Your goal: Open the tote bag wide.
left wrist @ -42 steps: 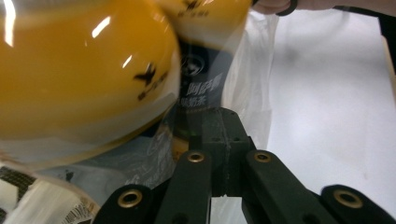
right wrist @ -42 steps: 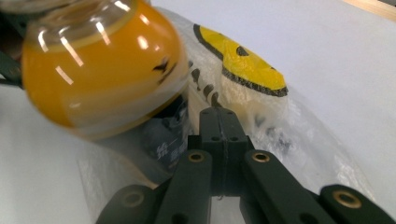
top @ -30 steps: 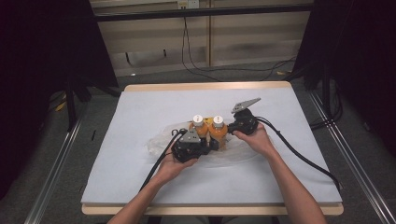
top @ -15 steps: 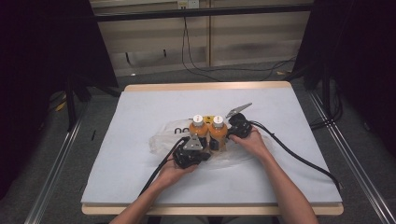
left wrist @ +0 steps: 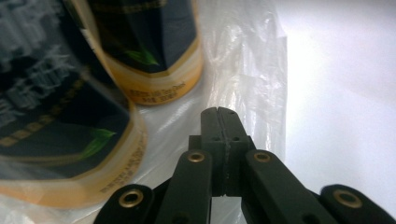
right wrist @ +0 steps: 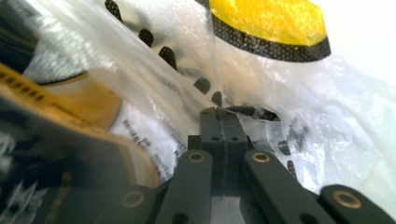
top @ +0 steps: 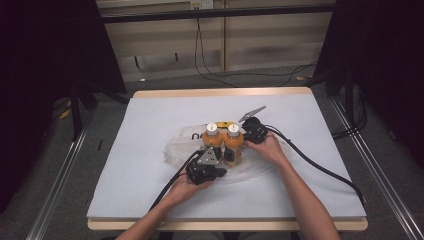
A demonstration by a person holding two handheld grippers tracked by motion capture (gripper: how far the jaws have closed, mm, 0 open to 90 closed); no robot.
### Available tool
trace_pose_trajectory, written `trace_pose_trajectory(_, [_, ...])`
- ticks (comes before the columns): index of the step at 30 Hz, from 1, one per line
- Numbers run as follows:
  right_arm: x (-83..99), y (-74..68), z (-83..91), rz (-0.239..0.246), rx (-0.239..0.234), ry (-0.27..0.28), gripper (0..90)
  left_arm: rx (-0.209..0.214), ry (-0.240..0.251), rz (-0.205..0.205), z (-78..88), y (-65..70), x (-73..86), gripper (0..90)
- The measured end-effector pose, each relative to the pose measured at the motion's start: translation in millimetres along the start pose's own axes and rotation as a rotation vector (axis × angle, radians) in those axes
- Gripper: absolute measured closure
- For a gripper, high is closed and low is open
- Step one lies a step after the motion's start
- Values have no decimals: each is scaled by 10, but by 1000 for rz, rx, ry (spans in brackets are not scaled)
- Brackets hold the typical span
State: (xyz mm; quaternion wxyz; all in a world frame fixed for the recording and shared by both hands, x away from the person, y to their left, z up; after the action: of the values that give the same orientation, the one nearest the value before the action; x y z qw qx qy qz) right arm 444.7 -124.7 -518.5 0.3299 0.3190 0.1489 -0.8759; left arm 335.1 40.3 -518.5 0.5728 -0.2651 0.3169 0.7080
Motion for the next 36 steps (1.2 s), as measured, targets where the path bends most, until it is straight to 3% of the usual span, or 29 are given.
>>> trace_pose_trajectory(5, [-60,62,-59,-24,17,10,900,4,-8,-34,-6,32,-2,900])
trace_pose_trajectory(9, [-114,91,-108,-48,26,11,900,16,-24,-35,2,66,2,900])
trace_pose_trajectory(12, [-144,104,-132,-39,40,14,900,29,-36,-44,5,97,4,900])
trace_pose_trajectory(17, [-195,120,-174,-51,68,11,900,37,-26,-52,-1,144,9,900])
trace_pose_trajectory(20, [-219,140,-203,-69,73,21,900,50,-51,-54,21,164,22,900])
trace_pose_trajectory(21, [-226,156,-213,-66,79,25,900,56,-29,-60,7,168,18,900])
trace_pose_trajectory(36, [-352,291,-330,-100,155,41,900,70,-49,-90,21,286,34,900])
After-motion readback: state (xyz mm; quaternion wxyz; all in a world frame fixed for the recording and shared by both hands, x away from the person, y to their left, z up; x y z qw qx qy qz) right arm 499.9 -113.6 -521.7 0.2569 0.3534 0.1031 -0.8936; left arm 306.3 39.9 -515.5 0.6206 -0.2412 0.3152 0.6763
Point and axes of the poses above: each handheld gripper's, and its own axes: z roughly backward along the jaws, x roughly out of its underside, y roughly to its right, the point moved 5 cm from there along -z, roughly forward along the jaws, and after that the axes turned 10 degrees about x, right-handed, at the moved point
